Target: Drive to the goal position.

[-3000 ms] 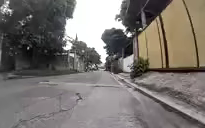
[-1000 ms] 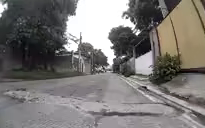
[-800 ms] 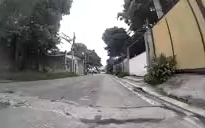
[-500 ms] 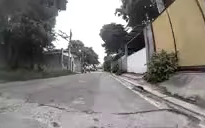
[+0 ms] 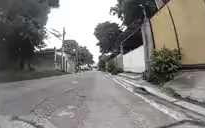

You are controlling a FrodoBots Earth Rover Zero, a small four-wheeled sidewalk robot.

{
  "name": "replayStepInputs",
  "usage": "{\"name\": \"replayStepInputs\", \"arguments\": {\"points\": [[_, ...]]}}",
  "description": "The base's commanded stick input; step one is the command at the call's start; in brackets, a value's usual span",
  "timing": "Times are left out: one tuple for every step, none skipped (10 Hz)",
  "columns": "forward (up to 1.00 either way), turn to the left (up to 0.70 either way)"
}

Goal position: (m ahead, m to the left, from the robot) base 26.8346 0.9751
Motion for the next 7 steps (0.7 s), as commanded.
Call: {"name": "replayStepInputs", "arguments": {"points": [[1.0, -0.03], [1.0, -0.26], [1.0, -0.18], [1.0, 0.0], [1.0, 0.0], [1.0, 0.0], [1.0, 0.0]]}}
